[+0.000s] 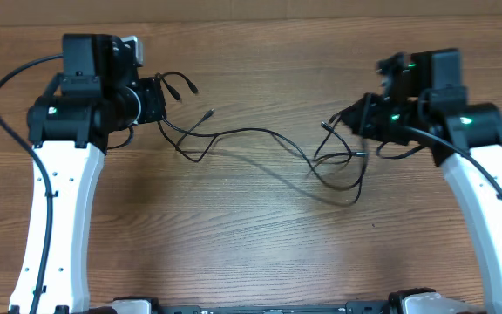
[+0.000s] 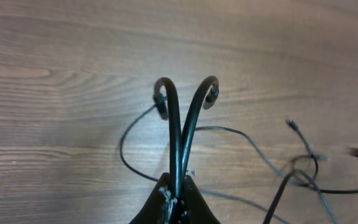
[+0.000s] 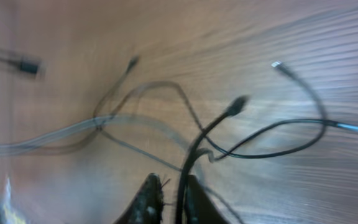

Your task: Untangle cables

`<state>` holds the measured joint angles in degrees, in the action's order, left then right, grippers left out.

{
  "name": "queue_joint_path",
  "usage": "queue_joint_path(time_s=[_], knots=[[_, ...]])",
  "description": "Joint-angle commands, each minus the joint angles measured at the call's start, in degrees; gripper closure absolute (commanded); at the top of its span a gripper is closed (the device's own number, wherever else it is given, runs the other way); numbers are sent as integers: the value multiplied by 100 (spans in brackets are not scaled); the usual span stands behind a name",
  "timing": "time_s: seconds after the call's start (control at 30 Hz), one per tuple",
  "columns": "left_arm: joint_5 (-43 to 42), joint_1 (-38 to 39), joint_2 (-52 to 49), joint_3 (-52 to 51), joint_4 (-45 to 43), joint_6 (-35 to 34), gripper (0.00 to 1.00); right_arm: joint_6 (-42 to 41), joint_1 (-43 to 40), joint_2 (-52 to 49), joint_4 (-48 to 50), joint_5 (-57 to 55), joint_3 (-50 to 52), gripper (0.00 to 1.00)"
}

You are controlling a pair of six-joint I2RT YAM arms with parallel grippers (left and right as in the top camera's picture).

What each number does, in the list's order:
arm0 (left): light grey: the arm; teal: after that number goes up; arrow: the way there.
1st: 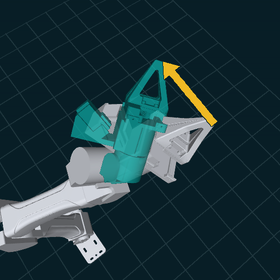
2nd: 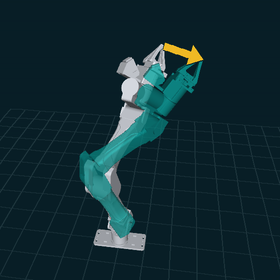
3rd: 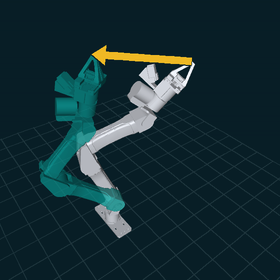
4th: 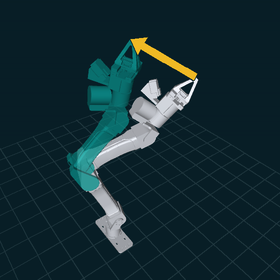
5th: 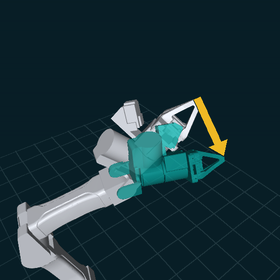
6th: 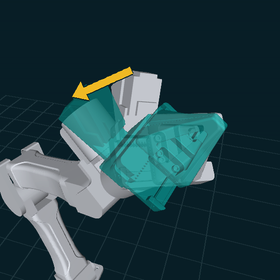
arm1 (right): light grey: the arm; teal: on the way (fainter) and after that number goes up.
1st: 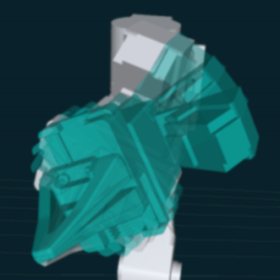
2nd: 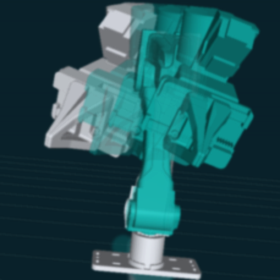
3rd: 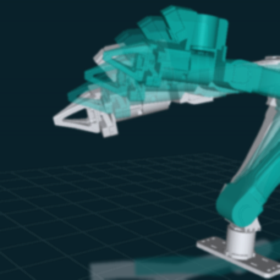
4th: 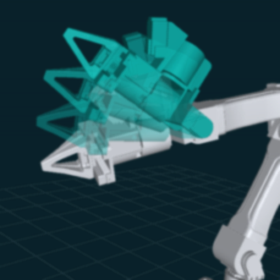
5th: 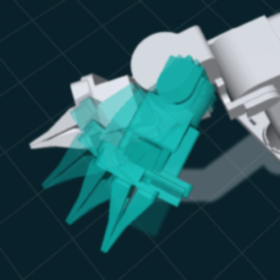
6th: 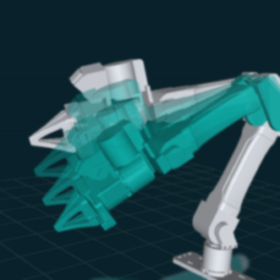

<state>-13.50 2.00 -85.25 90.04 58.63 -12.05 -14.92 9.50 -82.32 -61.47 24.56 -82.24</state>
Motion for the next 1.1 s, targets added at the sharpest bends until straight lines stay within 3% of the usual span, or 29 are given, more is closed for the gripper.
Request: queue_joint_path(time_s=[0.0, 0.1, 0.13, 0.2, 0.27, 0.3, 0.4, 0.5, 0.6, 0.73, 0.83, 1.07], knots=[[-138, 190, -212, 72, 63, 181, 93, 796, 350, -219, -68, 387, -98, 80], [-140, 345, -358, 70, 122, 179, 59, 1150, 682, -446, -103, 385, -98, 70], [-136, 433, -433, 72, 144, 184, 45, 1408, 817, -525, -103, 361, -98, 62], [-133, 507, -509, 72, 157, 219, 37, 1510, 909, -573, -74, -76, -98, 54], [-105, 562, -546, 70, 212, 354, 30, 1307, 920, -584, -59, -708, -98, 53], [-83, 570, -555, 70, 267, 417, 28, 1167, 918, -584, -59, -994, -98, 51], [396, 566, -555, 72, 664, 479, 27, 1139, 909, -584, -96, -1161, -98, 31], [1019, 564, -555, 70, 1069, 299, 26, 1246, 949, -603, -162, -1097, -96, 28], [1698, 494, -555, 70, 1408, -461, 25, 1272, 1034, -691, -162, -1099, -39, 28], [1648, 229, -555, 72, 1482, -1080, 17, 1585, 1252, -846, 140, -1051, 247, 24], [1639, -63, -555, 72, 1482, -1679, 1, 2155, 1539, -1054, 485, -844, 402, 21], [1650, -323, -555, 72, 1464, -1928, 1, 3357, 2277, -1816, 1375, -863, 428, 16]])
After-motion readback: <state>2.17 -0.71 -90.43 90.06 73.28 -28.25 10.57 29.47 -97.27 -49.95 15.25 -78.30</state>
